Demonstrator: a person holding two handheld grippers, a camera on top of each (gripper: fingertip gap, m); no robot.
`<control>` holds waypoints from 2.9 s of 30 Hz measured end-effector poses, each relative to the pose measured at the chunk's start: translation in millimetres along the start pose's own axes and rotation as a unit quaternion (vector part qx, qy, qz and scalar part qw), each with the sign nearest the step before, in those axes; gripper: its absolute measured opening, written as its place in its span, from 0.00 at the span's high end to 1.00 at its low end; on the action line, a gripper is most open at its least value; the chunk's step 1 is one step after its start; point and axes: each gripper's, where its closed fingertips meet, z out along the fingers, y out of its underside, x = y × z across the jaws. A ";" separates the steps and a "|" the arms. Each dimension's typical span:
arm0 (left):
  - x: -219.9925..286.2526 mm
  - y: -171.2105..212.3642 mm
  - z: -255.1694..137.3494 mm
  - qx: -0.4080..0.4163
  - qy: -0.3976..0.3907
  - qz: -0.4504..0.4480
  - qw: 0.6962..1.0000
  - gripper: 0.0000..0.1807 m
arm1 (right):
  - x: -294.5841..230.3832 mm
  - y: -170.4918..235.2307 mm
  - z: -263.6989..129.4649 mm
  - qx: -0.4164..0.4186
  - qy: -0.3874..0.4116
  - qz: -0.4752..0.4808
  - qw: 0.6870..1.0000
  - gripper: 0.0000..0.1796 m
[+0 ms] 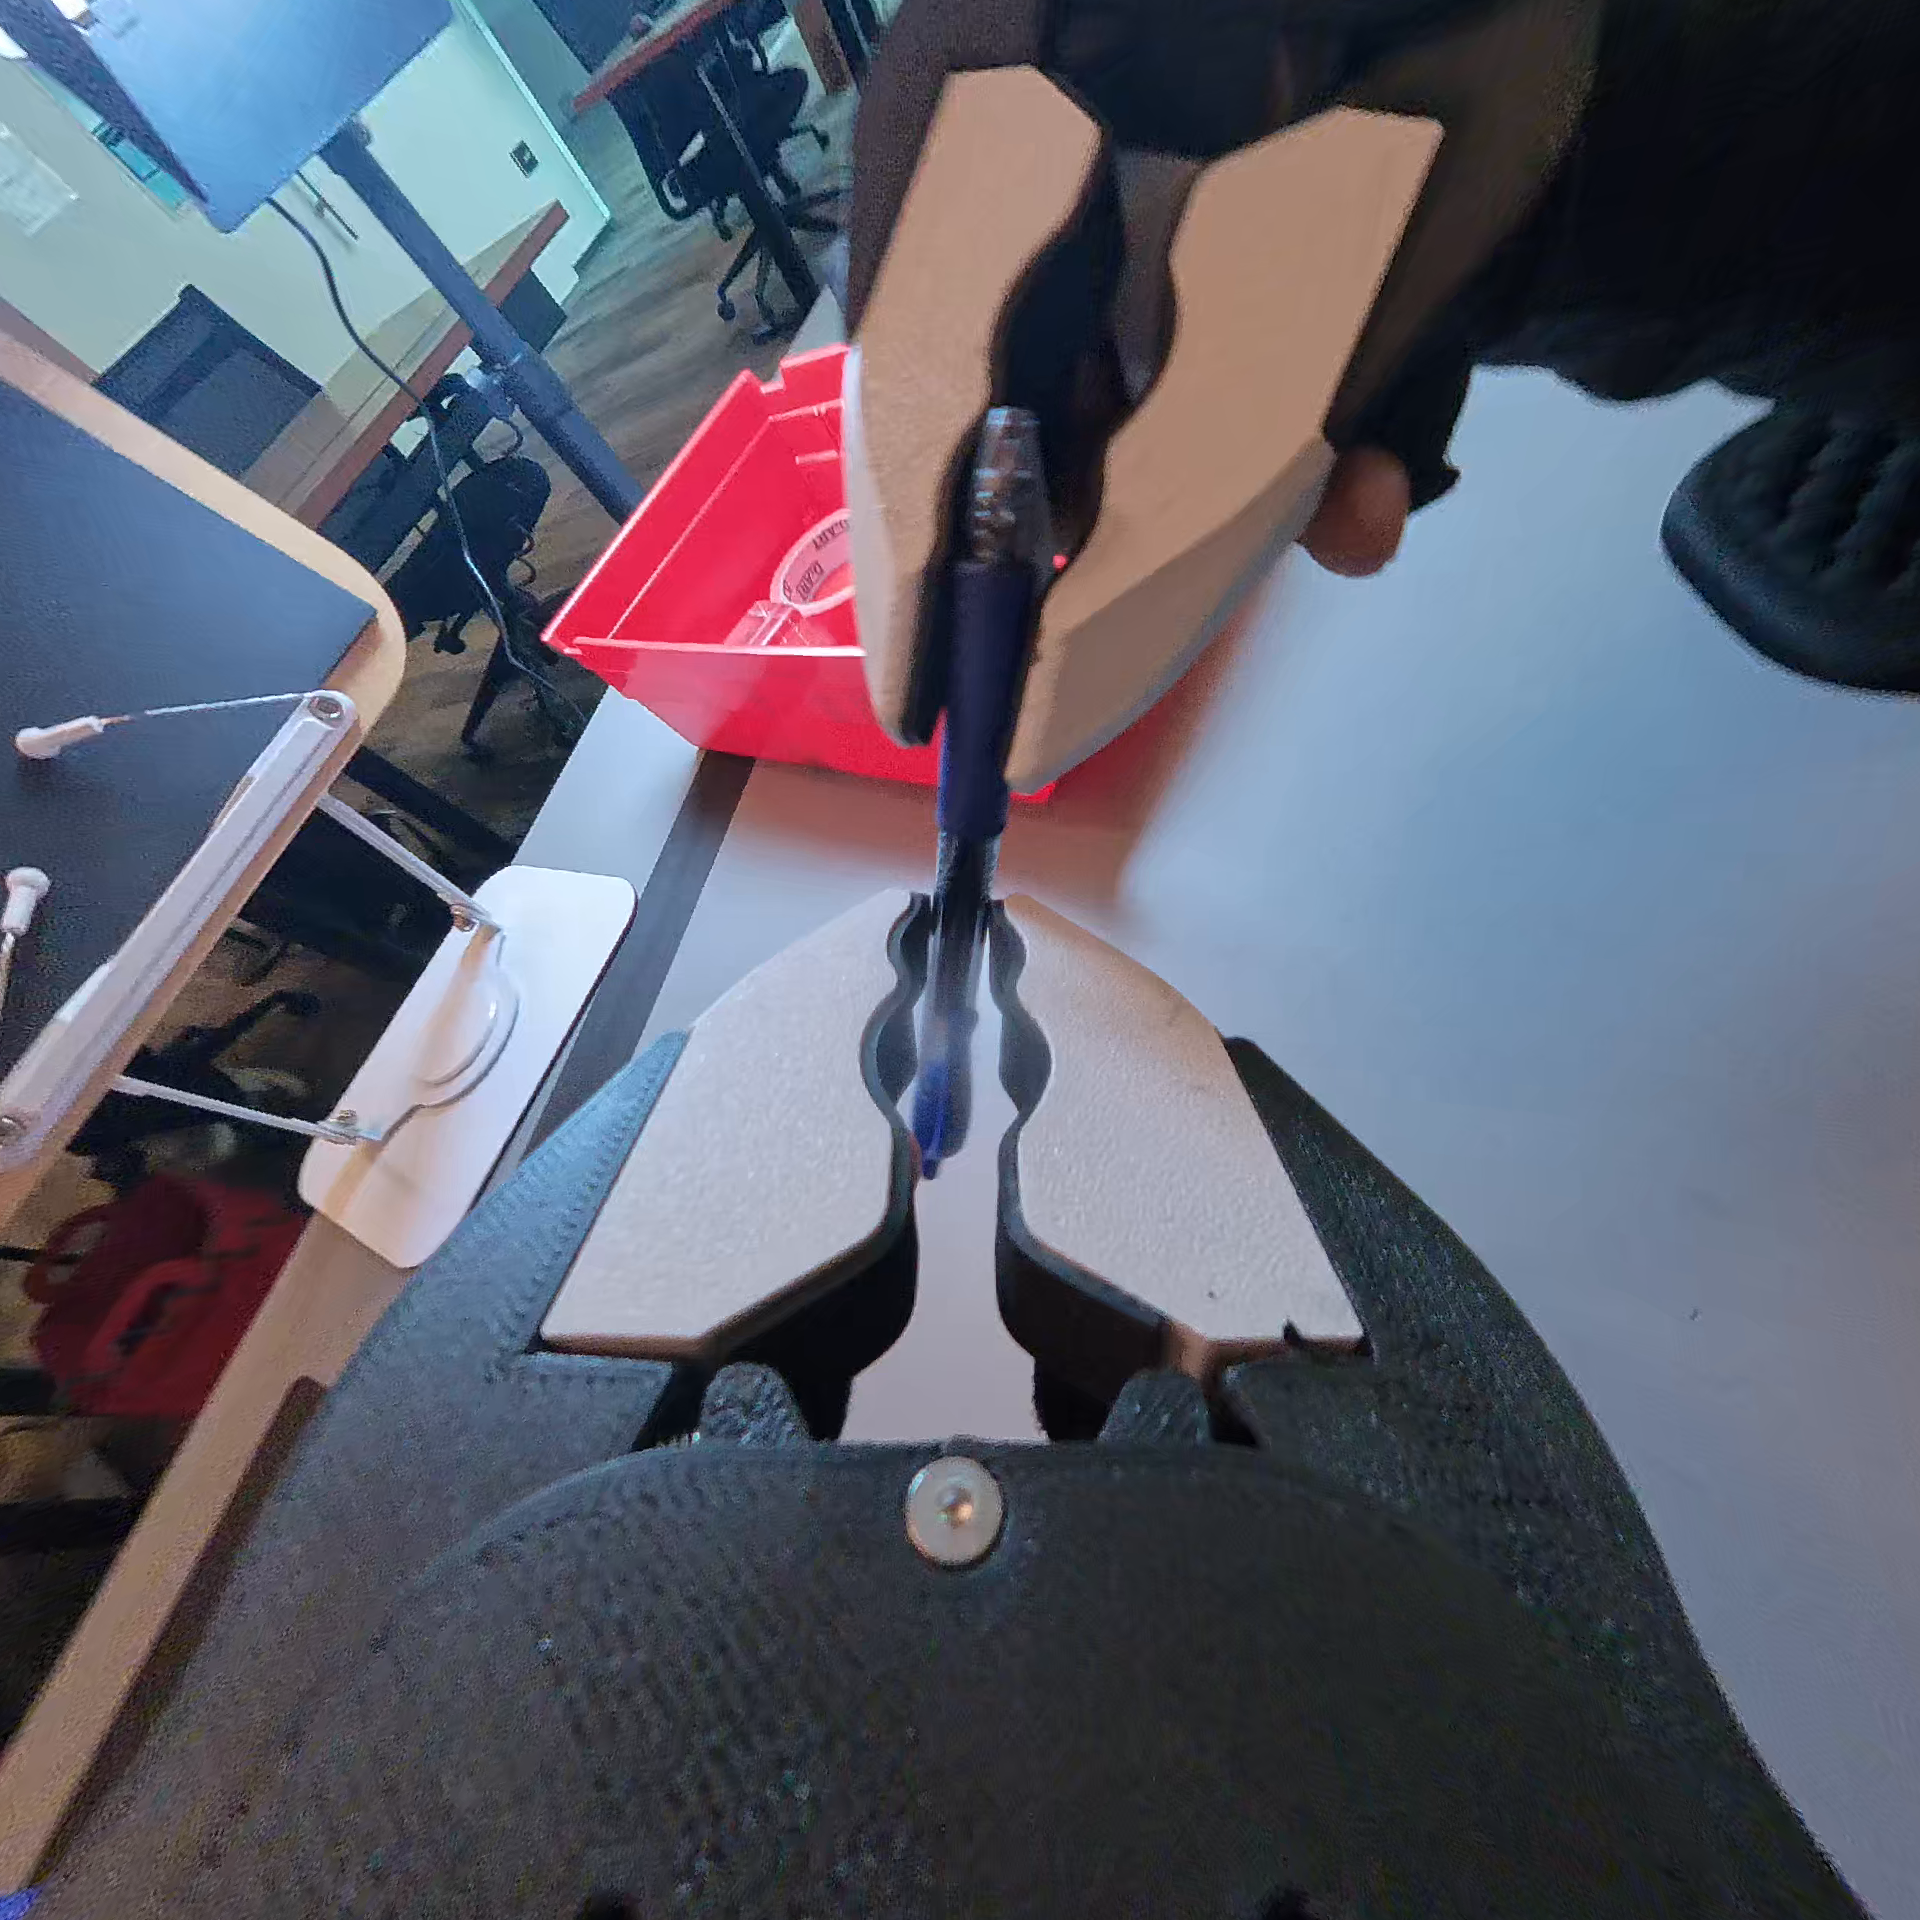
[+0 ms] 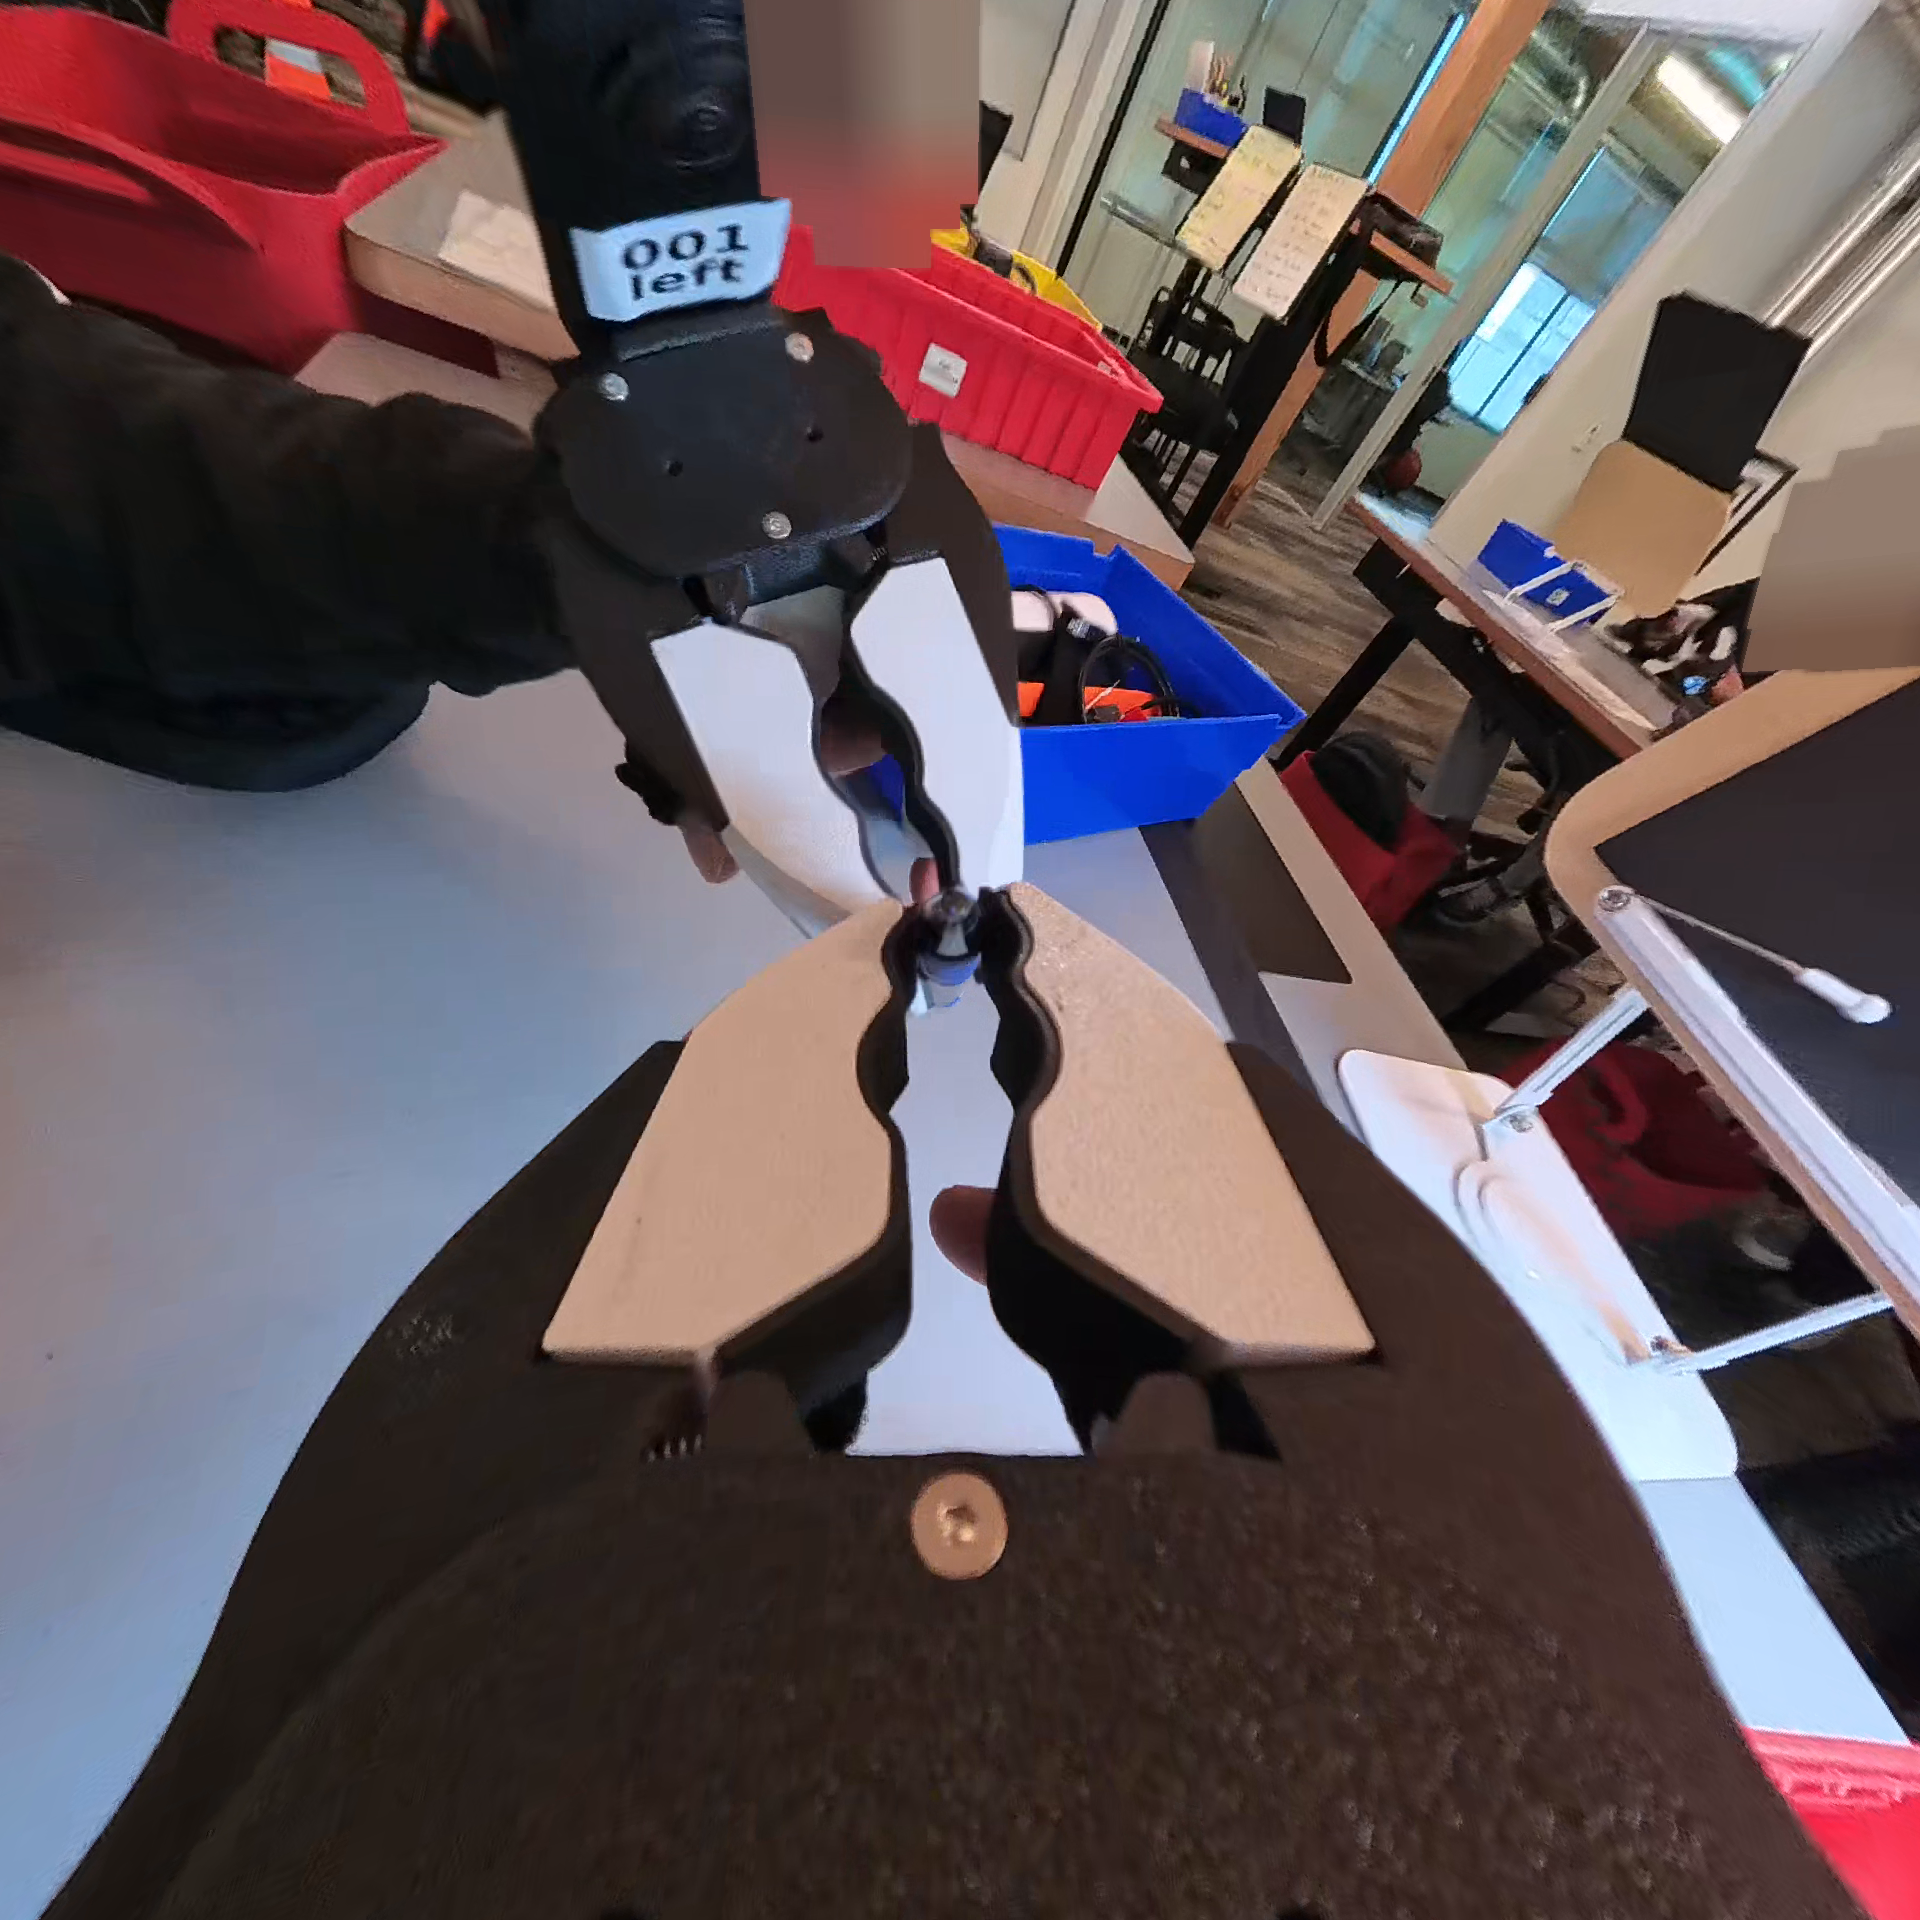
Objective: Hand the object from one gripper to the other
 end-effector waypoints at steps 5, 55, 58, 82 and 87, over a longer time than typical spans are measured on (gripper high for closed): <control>-13.7 -18.0 -18.2 0.101 0.059 -0.150 0.982 0.85 | 11.3 -35.7 -21.4 0.109 0.033 -0.008 0.993 0.93; -9.8 -58.7 -46.1 0.162 0.026 -0.088 0.983 0.87 | 1.0 2.0 16.3 0.028 0.012 0.050 0.998 0.93; -10.5 -61.0 -49.1 0.182 0.045 -0.111 0.976 0.83 | 1.0 -23.6 3.5 0.123 -0.029 0.124 0.984 0.94; -11.8 -19.5 -28.0 0.051 0.054 -0.141 0.987 0.94 | 5.9 -8.9 1.2 0.017 -0.009 0.108 0.994 0.80; 21.5 -9.3 -14.9 0.011 0.152 -0.171 0.973 0.94 | 0.8 -13.8 -6.3 -0.001 -0.010 0.062 0.998 0.81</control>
